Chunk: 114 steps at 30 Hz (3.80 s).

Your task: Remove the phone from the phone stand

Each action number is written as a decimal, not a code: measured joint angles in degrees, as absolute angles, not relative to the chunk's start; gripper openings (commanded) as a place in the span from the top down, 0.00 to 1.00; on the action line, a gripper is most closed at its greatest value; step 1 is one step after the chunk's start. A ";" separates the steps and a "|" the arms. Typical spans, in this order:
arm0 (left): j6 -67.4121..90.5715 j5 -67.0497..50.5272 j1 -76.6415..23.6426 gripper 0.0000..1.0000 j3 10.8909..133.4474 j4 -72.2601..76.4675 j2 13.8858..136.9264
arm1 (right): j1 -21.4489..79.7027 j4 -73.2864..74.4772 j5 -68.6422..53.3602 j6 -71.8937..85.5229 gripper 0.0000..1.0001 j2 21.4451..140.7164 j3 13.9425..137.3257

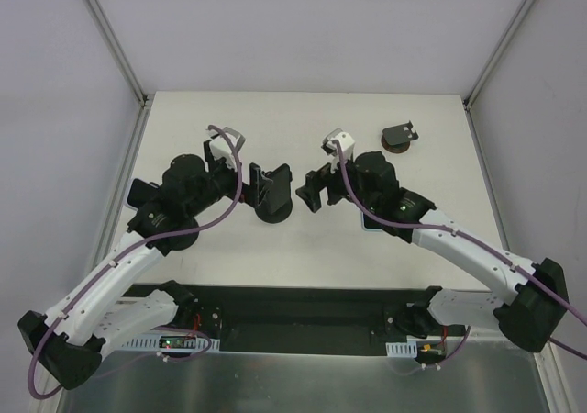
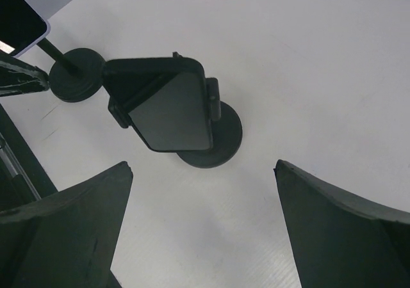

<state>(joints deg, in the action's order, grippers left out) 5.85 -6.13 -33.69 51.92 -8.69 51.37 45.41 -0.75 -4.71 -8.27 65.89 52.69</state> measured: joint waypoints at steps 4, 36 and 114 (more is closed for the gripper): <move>5.50 -0.45 -32.93 0.01 50.33 -7.68 47.72 | 48.77 -1.37 -2.85 -10.33 0.04 71.40 57.65; 9.34 -0.91 -20.88 0.01 43.13 -0.19 41.15 | 56.23 -10.52 10.07 -12.25 0.10 89.12 66.00; 2.76 -33.65 -28.56 1.00 34.79 12.60 55.11 | 48.90 -11.09 -6.26 -8.27 0.99 80.31 57.78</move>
